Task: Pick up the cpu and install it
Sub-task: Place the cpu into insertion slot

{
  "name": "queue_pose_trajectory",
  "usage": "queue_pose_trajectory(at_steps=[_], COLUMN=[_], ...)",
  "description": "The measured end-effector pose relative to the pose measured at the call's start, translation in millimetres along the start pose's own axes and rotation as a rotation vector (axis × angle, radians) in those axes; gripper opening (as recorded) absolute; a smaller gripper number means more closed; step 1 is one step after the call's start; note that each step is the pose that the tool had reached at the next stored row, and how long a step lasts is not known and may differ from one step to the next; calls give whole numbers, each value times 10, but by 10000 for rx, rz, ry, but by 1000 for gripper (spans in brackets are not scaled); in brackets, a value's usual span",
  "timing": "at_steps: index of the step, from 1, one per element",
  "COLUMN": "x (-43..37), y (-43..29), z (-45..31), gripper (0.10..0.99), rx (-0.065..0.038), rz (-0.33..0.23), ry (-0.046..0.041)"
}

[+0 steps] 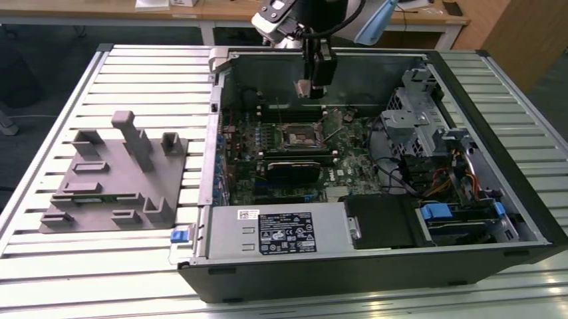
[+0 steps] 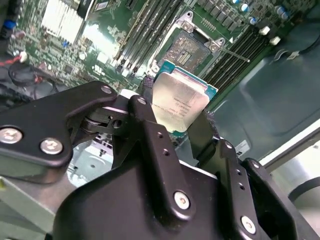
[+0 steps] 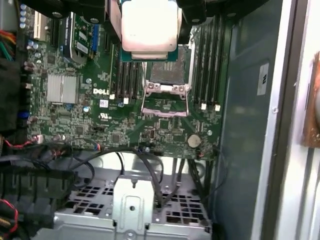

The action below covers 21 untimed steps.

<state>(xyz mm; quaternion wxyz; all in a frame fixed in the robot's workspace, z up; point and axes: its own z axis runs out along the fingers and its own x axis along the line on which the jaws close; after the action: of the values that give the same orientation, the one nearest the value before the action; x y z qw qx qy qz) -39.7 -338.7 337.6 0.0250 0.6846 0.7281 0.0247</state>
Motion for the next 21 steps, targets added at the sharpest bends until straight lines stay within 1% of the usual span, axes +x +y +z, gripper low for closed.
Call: queue_pose_trajectory(at_steps=[2,11,21], x=[4,5,21], y=[-2,-13,-27], z=[28,186,358], gripper=[529,529,529], rx=[1,-2,-1], rz=[135,139,141], ry=[-7,36,42])
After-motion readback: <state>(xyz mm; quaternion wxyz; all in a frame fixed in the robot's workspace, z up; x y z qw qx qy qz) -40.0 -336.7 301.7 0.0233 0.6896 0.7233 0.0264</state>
